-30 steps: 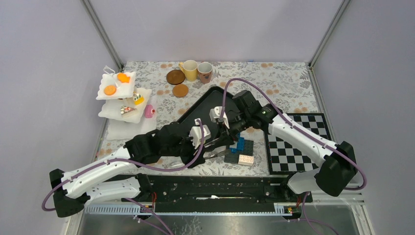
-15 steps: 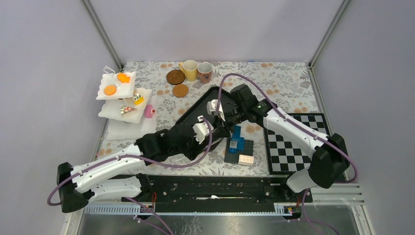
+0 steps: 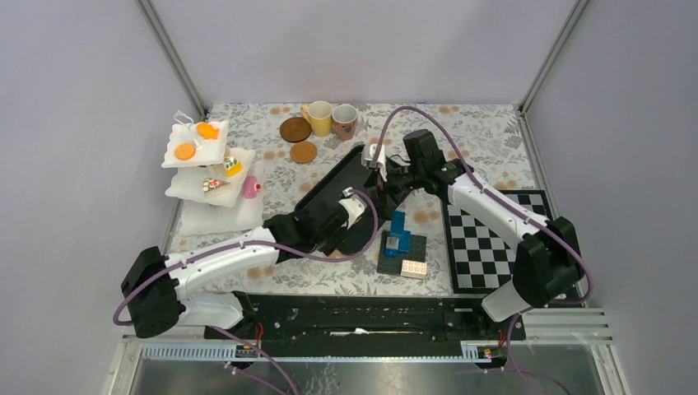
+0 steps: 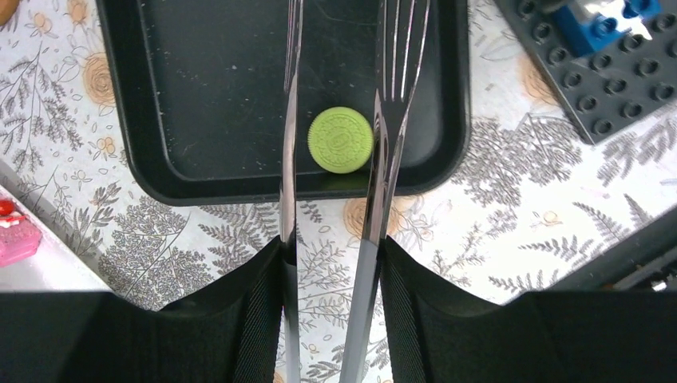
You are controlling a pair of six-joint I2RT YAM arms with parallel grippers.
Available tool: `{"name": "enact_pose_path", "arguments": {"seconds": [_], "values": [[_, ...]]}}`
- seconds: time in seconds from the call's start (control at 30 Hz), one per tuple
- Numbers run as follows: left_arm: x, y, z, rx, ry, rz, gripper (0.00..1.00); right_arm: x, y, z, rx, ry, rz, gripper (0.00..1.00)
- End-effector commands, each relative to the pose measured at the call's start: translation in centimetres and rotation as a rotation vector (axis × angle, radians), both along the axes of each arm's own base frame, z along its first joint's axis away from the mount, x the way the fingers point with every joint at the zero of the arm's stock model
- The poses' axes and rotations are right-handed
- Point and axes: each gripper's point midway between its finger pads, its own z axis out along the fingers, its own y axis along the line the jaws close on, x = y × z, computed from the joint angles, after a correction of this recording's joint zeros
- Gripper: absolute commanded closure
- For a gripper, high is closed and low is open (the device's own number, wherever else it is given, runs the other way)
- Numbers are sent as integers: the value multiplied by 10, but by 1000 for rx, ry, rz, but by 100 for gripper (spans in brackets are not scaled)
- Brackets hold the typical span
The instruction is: Serve the afternoon tea
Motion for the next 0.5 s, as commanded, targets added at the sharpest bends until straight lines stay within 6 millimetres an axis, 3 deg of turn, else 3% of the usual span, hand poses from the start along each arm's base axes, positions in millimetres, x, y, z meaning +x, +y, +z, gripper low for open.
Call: {"name": "enact_pose_path", "arguments": {"seconds": [0.0,0.1,0.17,0.37,0.47], "values": [[28,-6,13,-71,-58,93,54,45,-9,39,100,-95,-307,0],[32,-9,10,-90,-21,105,54,86,-38,47,177,-38,-702,0],[34,-10,8,-92,4,126,53,96,-60,41,160,-3,-886,0],[39,2,-1,-128,108,239,52,95,-140,25,-2,48,-1346,0],[41,9,0,-174,214,288,52,77,-147,26,-14,72,-1341,0]]}}
